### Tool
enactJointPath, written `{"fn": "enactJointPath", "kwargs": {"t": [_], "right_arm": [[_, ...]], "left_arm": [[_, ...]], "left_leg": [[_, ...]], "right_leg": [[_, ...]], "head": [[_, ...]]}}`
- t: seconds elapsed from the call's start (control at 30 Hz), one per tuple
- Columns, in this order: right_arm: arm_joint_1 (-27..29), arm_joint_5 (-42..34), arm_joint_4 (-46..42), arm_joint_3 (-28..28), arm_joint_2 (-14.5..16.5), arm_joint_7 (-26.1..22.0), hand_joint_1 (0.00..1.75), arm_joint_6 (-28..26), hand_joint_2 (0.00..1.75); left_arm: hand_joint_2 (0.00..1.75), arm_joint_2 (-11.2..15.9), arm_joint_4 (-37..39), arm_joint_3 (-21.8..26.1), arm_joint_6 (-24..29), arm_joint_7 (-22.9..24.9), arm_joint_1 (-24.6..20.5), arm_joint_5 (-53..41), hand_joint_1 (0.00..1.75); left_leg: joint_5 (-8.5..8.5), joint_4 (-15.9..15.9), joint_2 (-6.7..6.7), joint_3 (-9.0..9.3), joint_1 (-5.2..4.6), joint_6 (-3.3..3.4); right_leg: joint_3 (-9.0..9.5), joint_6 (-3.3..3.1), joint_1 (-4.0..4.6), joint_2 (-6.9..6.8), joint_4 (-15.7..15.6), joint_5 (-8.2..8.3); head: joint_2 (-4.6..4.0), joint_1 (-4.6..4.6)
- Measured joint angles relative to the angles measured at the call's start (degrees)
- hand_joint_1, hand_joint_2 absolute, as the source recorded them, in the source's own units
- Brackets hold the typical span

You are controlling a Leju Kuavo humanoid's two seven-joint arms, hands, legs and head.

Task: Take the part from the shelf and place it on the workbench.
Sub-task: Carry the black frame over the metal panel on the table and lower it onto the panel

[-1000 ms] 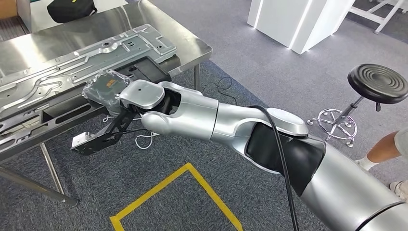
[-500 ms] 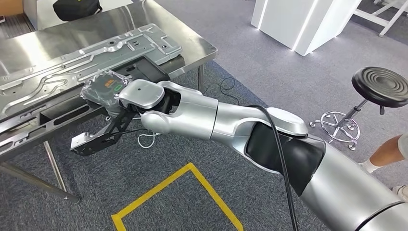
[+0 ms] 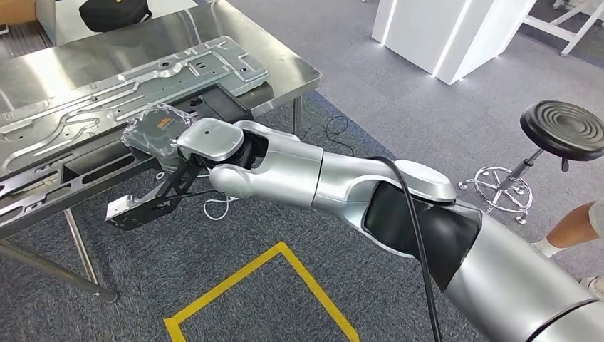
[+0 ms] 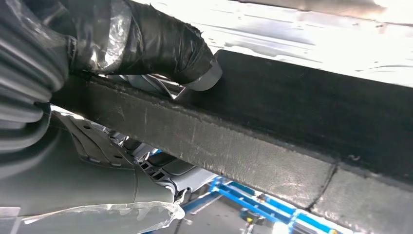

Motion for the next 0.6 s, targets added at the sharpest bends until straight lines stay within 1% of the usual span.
{"fn": "enactJointPath", "kwargs": {"t": [0.07, 0.1, 0.13, 0.17, 0.2, 0.23, 0.27, 0.3, 0.33, 0.37, 0.4, 0.43, 0.47, 0.53, 0.6], "right_arm": [[-0.01, -0.08, -0.01, 0.0, 0.0, -0.09, 1.75, -0.01, 1.75], [-0.04, -0.1, -0.02, 0.0, 0.0, -0.12, 1.75, -0.02, 1.75], [-0.07, -0.11, -0.03, 0.0, -0.01, -0.12, 1.75, -0.02, 1.75], [-0.06, -0.15, -0.03, 0.0, -0.01, -0.12, 1.75, -0.02, 1.75], [0.01, -0.18, -0.01, 0.01, -0.02, -0.12, 1.75, -0.02, 1.75], [0.16, -0.21, 0.02, 0.01, -0.02, -0.12, 1.75, -0.02, 1.75], [0.35, -0.24, 0.03, 0.01, -0.03, -0.12, 1.75, -0.02, 1.75], [0.52, -0.25, 0.06, 0.01, -0.04, -0.12, 1.75, -0.02, 1.75], [0.6, -0.26, 0.08, 0.0, -0.06, -0.12, 1.75, -0.02, 1.75], [0.59, -0.26, 0.09, 0.0, -0.08, -0.12, 1.75, -0.02, 1.75], [0.52, -0.26, 0.11, 0.0, -0.09, -0.13, 1.75, -0.02, 1.75], [0.4, -0.29, 0.12, 0.0, -0.09, -0.17, 1.75, -0.02, 1.75], [0.31, -0.35, 0.13, 0.0, -0.09, -0.22, 1.75, -0.01, 1.75], [0.21, -0.53, 0.13, 0.0, -0.1, -0.32, 1.75, 0.02, 1.75], [0.19, -0.64, 0.13, 0.0, -0.09, -0.3, 1.75, 0.03, 1.75]], "left_arm": [[1.75, -0.01, 0.0, -0.01, 0.0, 0.0, 0.02, 0.01, 0.0], [1.75, -0.01, 0.0, -0.01, 0.0, -0.01, 0.0, 0.03, 0.0], [1.75, -0.02, 0.0, -0.01, 0.0, -0.01, -0.01, 0.05, 0.0], [1.75, -0.02, 0.0, -0.01, 0.0, -0.02, -0.01, 0.08, 0.0], [1.75, -0.02, 0.0, -0.02, 0.0, -0.03, 0.0, 0.09, 0.0], [1.75, -0.02, 0.0, -0.02, 0.01, -0.03, 0.01, 0.09, 0.0], [1.75, -0.01, 0.0, -0.03, 0.01, -0.03, 0.02, 0.09, 0.0], [1.75, -0.01, 0.0, -0.03, 0.02, -0.03, 0.02, 0.09, 0.0], [1.75, -0.01, 0.0, -0.04, 0.02, -0.03, 0.03, 0.09, 0.0], [1.75, -0.02, 0.0, -0.04, 0.02, -0.02, 0.04, 0.09, 0.0], [1.75, -0.13, 0.0, -0.05, 0.02, -0.02, 0.07, 0.09, 0.0], [1.75, -0.23, 0.0, -0.07, 0.02, 0.0, 0.07, 0.09, 0.0], [1.75, -0.33, 0.0, -0.08, 0.02, 0.02, 0.04, 0.1, 0.0], [1.75, -0.43, 0.0, -0.1, 0.01, 0.07, -0.04, 0.11, 0.0], [1.75, -0.34, 0.0, -0.11, 0.01, 0.12, -0.03, 0.13, 0.0]], "left_leg": [[0.18, -0.19, -0.15, 0.1, 0.08, 0.72], [0.24, -0.33, -0.19, 0.25, 0.15, 1.11], [0.29, -0.48, -0.2, 0.41, 0.23, 1.45], [0.26, -0.54, -0.2, 0.51, 0.25, 1.71], [0.17, -0.53, -0.22, 0.54, 0.2, 1.92], [0.06, -0.51, -0.25, 0.58, 0.14, 2.06], [-0.07, -0.49, -0.31, 0.68, 0.08, 2.14], [-0.25, -0.47, -0.4, 0.87, 0.02, 2.18], [-0.49, -0.46, -0.51, 1.19, -0.05, 2.17], [-0.79, -0.46, -0.61, 1.6, -0.12, 2.1], [-1.09, -0.47, -0.67, 1.97, -0.18, 1.99], [-1.36, -0.47, -0.7, 2.19, -0.24, 1.82], [-1.57, -0.49, -0.7, 2.28, -0.24, 1.6], [-1.83, -0.76, -0.66, 2.41, -0.25, 1.03], [-2.47, -0.56, -0.51, 2.74, -0.28, 0.56]], "right_leg": [[0.02, 0.61, -0.12, -0.05, 0.06, -0.14], [-0.26, 0.91, -0.21, -0.04, 0.8, -0.66], [-1.08, 1.2, -0.31, 0.0, 2.55, -1.67], [-2.48, 1.43, -0.41, 0.05, 5.35, -3.07], [-4.53, 1.61, -0.44, 0.09, 9.2, -4.69], [-6.64, 1.74, -0.47, 0.09, 12.89, -5.9], [-8.23, 1.8, -0.48, 0.1, 15.37, -6.25], [-8.87, 1.73, -0.48, 0.1, 15.87, -5.48], [-8.19, 1.5, -0.43, 0.11, 13.78, -3.57], [-6.63, 1.14, -0.34, 0.14, 10.02, -1.07], [-4.82, 0.62, -0.15, 0.2, 6.16, 0.84], [-3.23, 0.12, 0.09, 0.22, 2.86, 1.99], [-2.27, -0.3, 0.32, 0.22, 0.97, 2.28], [-1.62, -0.88, 0.64, 0.2, -0.12, 1.68], [-0.57, -1.24, 0.17, 0.11, -1.16, 1.51]], "head": [[0.0, 0.0], [0.0, 0.01], [0.0, 0.01], [0.0, 0.01], [0.0, 0.02], [0.0, 0.0], [0.0, 0.01], [0.0, 0.01], [0.0, 0.01], [0.0, 0.01], [0.0, -0.01], [0.0, -0.01], [0.0, -0.03], [0.0, -0.03], [0.0, -0.03]]}}
